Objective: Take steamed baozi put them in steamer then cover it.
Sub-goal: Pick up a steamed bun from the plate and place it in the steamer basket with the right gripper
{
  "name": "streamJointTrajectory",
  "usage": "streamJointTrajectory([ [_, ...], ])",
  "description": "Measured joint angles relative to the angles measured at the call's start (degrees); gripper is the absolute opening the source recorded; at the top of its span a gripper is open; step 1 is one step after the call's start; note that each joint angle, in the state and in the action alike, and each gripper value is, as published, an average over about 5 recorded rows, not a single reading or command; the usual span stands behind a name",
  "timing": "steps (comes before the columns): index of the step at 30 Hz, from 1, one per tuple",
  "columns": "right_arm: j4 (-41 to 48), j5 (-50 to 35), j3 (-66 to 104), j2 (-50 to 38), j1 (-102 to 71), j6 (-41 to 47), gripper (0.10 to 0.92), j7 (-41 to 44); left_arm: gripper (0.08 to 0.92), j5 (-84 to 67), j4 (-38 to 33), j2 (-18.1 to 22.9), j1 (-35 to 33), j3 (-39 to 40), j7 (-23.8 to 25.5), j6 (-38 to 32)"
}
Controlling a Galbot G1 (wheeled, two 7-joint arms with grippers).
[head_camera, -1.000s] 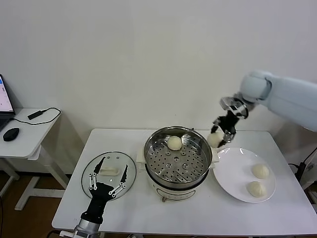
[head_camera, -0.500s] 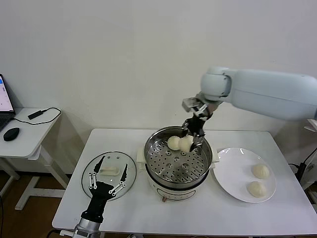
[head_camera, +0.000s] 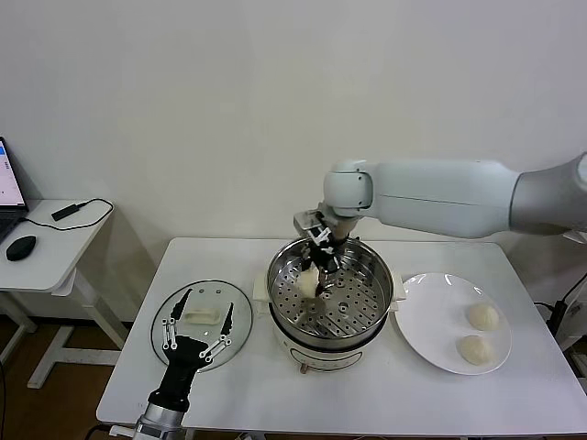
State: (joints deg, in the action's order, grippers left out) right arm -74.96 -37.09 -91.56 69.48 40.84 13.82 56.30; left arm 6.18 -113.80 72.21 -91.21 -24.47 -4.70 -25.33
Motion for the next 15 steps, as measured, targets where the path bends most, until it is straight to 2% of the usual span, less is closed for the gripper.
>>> streamJointTrajectory([
  [15, 2.3, -0.2, 1.2, 2.4, -3.9, 0.1, 0.654, -2.5, 0.823, 0.0, 0.5, 0.0, 0.1, -0.2, 0.0, 0.0],
])
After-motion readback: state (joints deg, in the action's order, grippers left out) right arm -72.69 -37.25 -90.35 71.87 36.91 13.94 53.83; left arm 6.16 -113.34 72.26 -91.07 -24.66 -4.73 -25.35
